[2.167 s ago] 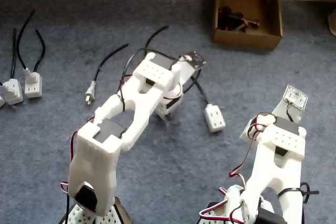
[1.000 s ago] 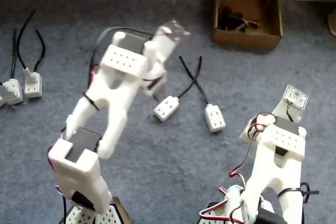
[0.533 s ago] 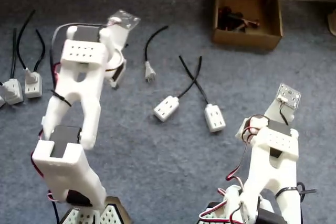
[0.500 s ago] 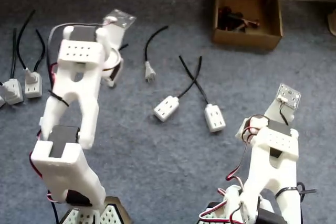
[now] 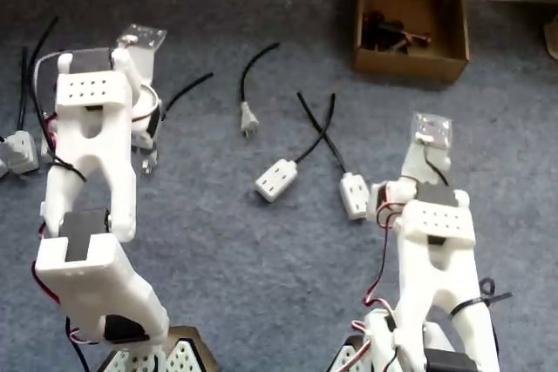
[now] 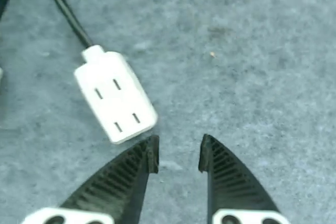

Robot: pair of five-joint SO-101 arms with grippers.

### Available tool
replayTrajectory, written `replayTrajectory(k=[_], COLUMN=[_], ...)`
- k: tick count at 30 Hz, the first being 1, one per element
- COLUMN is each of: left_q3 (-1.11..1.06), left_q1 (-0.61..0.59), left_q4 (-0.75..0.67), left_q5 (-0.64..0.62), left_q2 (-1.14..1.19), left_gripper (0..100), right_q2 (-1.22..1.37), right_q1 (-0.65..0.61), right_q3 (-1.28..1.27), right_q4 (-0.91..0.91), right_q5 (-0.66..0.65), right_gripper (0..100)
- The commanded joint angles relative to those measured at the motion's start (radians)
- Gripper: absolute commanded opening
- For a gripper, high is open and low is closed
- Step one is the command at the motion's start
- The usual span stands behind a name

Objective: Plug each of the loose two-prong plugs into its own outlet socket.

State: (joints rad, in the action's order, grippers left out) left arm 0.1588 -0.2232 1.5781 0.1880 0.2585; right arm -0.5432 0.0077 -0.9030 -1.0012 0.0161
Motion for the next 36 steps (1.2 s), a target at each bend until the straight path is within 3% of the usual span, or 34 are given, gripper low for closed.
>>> replayTrajectory(k=[1, 15, 27, 36], left_q3=[-0.050, -0.107, -0.107, -0.107], left_q1=[-0.027, -0.077, -0.120, -0.120], left_q4=[-0.064, -0.103, -0.115, -0.123], left_q5=[-0.009, -0.009, -0.048, -0.049], left_q2=[-0.064, -0.064, -0.064, -0.062], left_gripper=[6, 6, 6, 6], right_q2=[-0.025, -0.005, 0.463, 0.673], right_q1=[-0.110, -0.401, -0.473, -0.556], right_q3=[0.150, 0.392, 0.934, 1.178], right_q4=[-0.081, -0.142, -0.346, -0.430], right_q5=[-0.017, -0.017, -0.018, -0.109], right_gripper=[13.5, 13.5, 13.5, 13.5])
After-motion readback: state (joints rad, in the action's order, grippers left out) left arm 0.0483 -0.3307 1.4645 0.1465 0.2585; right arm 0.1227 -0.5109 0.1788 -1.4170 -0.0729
